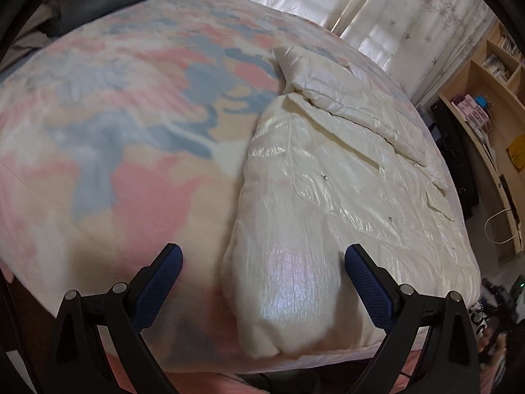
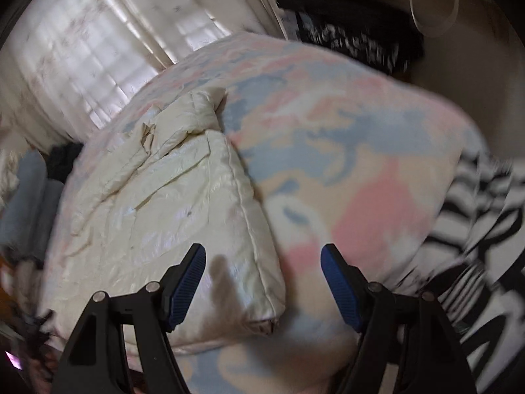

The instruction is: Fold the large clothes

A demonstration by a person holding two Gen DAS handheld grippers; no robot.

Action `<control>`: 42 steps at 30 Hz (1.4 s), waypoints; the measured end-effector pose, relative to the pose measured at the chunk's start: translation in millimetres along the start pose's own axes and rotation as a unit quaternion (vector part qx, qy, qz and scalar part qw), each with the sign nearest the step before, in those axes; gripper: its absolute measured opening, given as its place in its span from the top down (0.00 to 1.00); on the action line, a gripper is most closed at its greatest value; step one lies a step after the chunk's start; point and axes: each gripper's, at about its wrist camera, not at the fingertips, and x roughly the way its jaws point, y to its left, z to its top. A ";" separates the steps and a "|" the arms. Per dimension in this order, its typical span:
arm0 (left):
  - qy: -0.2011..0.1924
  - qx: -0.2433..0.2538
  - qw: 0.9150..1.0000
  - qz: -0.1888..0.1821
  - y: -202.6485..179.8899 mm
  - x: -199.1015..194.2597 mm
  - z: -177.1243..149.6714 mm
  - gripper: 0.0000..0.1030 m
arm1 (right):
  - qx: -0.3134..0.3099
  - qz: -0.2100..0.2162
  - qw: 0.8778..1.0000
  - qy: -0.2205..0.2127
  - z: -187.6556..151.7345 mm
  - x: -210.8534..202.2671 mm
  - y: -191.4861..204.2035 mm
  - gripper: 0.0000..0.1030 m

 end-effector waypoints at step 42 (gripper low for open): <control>-0.124 -0.094 0.985 -0.076 -51.2 -121.8 19.3 0.90 | -0.027 0.144 0.974 -0.176 6.9 -112.0 92.4 0.82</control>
